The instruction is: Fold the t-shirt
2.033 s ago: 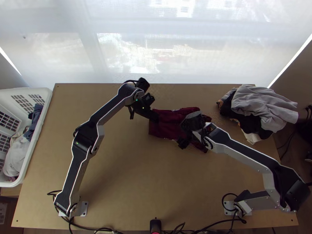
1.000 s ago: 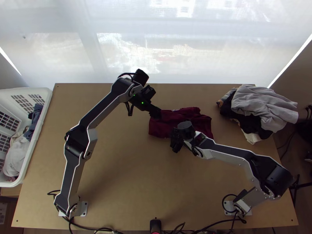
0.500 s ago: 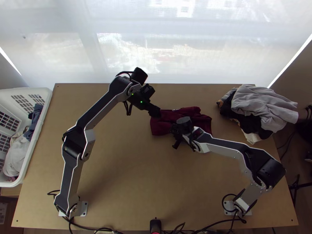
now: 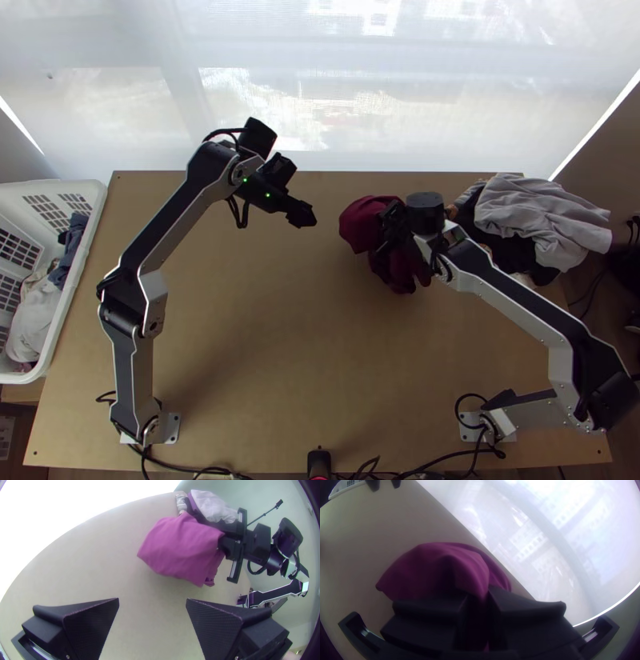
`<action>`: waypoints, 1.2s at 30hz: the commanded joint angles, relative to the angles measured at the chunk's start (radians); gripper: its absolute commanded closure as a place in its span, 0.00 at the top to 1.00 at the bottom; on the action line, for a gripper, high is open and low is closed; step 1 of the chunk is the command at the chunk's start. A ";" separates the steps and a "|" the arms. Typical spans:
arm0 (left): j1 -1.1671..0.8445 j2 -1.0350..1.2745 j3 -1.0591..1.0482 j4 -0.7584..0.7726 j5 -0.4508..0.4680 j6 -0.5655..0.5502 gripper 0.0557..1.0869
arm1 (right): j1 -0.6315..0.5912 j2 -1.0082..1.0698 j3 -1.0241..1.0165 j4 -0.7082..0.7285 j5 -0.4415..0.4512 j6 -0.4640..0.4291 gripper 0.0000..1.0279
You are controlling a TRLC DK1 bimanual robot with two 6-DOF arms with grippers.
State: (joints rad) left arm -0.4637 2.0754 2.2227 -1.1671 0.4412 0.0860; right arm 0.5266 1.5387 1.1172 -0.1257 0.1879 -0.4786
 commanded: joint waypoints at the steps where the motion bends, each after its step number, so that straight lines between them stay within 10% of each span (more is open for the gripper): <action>1: 0.036 -0.058 -0.008 -0.039 -0.001 -0.002 0.95 | -0.106 -0.107 0.138 -0.071 -0.033 0.008 0.03; 19: 0.036 -0.123 -0.031 -0.083 -0.012 -0.019 0.95 | -0.280 -0.190 0.237 -0.109 -0.074 0.040 0.03; 36: 0.039 -0.144 -0.094 -0.094 -0.015 -0.008 0.95 | -1.031 -0.034 0.518 -0.097 -0.363 0.078 0.03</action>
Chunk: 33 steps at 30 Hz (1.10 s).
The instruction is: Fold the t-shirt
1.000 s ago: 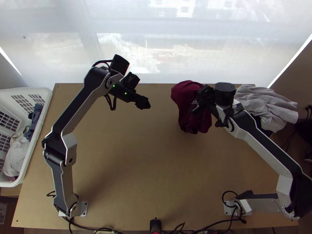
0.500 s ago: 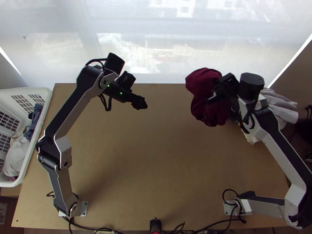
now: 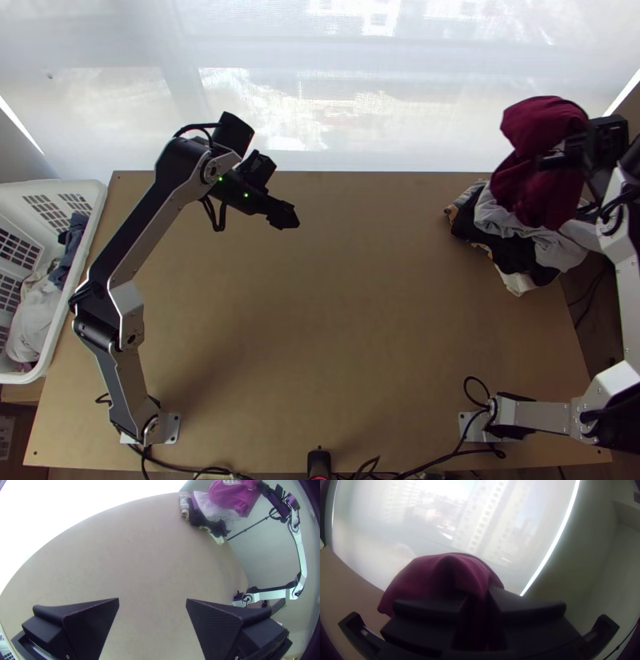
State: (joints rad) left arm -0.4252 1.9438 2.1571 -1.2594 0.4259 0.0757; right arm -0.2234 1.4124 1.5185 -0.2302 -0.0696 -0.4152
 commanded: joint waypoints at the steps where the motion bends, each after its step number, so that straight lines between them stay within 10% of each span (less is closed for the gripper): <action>1: 0.000 -0.014 -0.029 -0.001 0.001 0.003 0.95 | -0.317 0.117 0.144 0.008 -0.118 0.015 0.03; 13: 0.013 -0.037 -0.060 -0.001 0.001 0.006 0.95 | -0.491 0.411 0.422 0.006 -0.176 0.012 0.03; 33: 0.101 -0.101 -0.141 -0.001 0.002 0.024 0.95 | -0.145 0.327 -0.077 0.092 -0.099 0.142 0.03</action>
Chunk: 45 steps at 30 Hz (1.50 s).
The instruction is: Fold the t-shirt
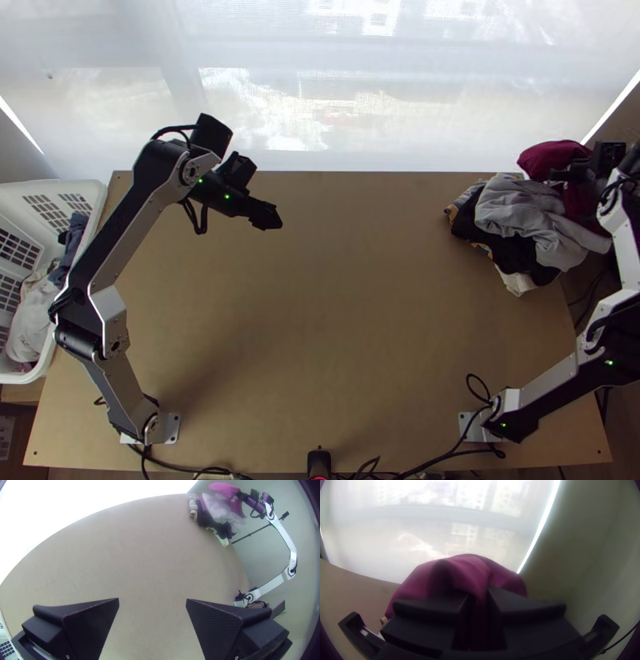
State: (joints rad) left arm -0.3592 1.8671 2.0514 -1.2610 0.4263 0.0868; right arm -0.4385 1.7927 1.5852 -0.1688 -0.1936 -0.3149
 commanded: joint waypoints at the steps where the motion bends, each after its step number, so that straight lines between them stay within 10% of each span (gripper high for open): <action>1: 0.039 -0.026 -0.040 0.000 0.002 0.014 0.95 | 0.070 -0.072 -0.166 0.031 0.025 0.043 0.03; 25: 0.026 -0.039 -0.045 0.012 0.003 0.011 0.95 | 0.084 -0.294 -0.752 0.167 0.026 -0.092 0.03; 32: 0.025 -0.039 -0.046 0.012 0.005 0.008 0.95 | 0.029 -0.289 -0.743 0.166 0.026 -0.078 0.93; 45: 0.019 -0.048 -0.065 0.014 0.006 0.007 0.95 | 0.057 -0.509 -0.502 -0.015 -0.001 0.005 0.96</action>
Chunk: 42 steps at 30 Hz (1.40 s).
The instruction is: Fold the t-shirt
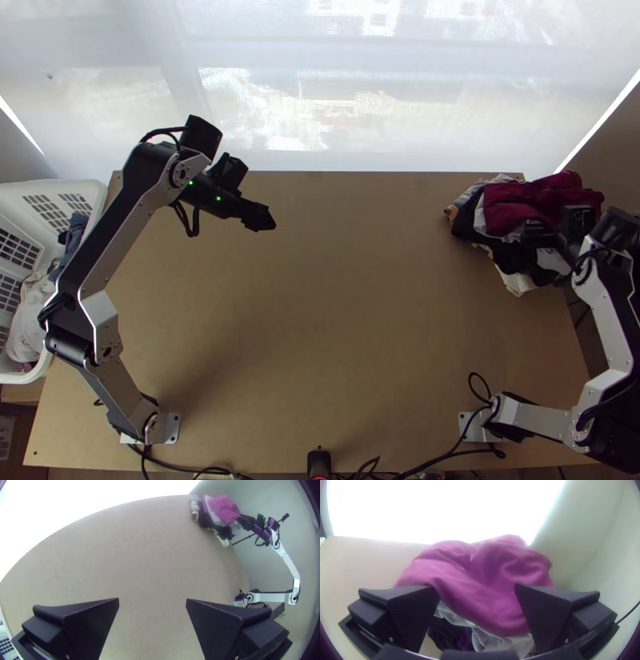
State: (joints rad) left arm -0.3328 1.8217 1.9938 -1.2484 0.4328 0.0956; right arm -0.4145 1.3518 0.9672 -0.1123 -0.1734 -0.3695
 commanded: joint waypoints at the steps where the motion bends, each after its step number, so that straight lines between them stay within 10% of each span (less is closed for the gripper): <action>1: -0.008 -0.002 -0.007 0.001 0.000 -0.004 0.95 | 0.042 -0.069 0.128 -0.073 -0.021 0.076 0.96; 29: -0.003 -0.039 -0.055 -0.020 -0.003 -0.008 0.95 | 0.045 0.573 -0.007 0.361 0.020 0.156 0.96; 42: -0.005 -0.104 -0.073 -0.022 -0.003 -0.030 0.95 | 0.095 0.317 0.008 0.306 0.018 0.204 0.96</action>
State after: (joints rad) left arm -0.3370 1.7504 1.9240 -1.2682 0.4294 0.0780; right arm -0.3569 1.8130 0.9554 0.2260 -0.1497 -0.1894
